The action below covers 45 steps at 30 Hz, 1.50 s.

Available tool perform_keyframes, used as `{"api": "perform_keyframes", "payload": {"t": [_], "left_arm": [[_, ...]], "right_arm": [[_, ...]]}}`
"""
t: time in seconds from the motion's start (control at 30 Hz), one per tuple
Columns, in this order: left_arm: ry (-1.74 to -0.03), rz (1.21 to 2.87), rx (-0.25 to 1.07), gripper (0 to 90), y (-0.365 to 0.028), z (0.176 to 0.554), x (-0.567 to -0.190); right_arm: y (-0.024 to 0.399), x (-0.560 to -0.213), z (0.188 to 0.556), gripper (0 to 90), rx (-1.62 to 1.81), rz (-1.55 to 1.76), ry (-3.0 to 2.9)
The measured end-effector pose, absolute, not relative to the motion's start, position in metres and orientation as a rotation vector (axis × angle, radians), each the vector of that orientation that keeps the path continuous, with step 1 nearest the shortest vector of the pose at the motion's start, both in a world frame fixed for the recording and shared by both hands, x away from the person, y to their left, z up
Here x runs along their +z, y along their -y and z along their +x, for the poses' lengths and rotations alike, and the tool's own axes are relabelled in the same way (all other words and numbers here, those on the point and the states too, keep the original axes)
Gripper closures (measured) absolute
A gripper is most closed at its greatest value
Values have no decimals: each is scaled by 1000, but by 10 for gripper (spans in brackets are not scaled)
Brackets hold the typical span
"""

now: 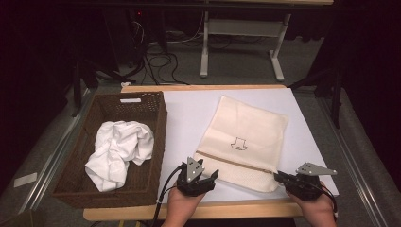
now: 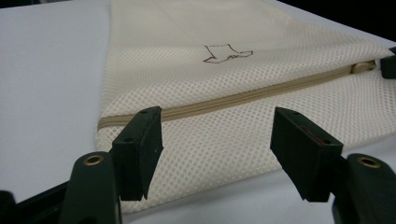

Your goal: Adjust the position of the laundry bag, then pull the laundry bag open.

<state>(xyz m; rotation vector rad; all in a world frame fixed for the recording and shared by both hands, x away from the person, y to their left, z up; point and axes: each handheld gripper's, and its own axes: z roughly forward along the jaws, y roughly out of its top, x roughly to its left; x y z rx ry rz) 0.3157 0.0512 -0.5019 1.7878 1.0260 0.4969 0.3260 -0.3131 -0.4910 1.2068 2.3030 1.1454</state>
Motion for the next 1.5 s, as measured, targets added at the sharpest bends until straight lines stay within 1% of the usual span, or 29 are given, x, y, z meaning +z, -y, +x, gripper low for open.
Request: {"api": "perform_keyframes", "payload": {"t": [0.3, 0.53, 0.67, 0.87, 1.1, 1.17, 1.2, 1.27, 1.33, 1.37, 1.5], "left_arm": [[-1048, 1779, 484, 337, -52, 315, -503], [-1075, 1771, 440, 344, -54, 317, -503], [-1047, 1771, 432, 355, -46, 312, -496], [-1006, 1818, 378, 380, -25, 315, -494], [-919, 1864, 325, 441, 19, 322, -494], [-909, 1873, 323, 461, 25, 323, -495], [-893, 1884, 312, 469, 36, 326, -497], [-879, 1888, 299, 513, 45, 328, -499], [-878, 1887, 295, 533, 49, 329, -500], [-880, 1880, 274, 540, 55, 330, -502], [-870, 1869, 284, 525, 63, 332, -502]], "right_arm": [[316, -487, 325, 830, 1181, 1182, -2285], [316, -485, 326, 830, 1205, 1179, -2273], [315, -483, 324, 830, 1220, 1163, -2264], [315, -481, 322, 830, 1245, 1135, -2257], [316, -481, 322, 829, 1248, 1137, -2258], [316, -481, 322, 829, 1250, 1138, -2255], [316, -480, 322, 830, 1251, 1136, -2256], [316, -480, 322, 830, 1249, 1120, -2261], [316, -480, 322, 830, 1257, 1121, -2261], [317, -479, 322, 831, 1260, 1125, -2261], [316, -479, 322, 831, 1259, 1109, -2269]]}}
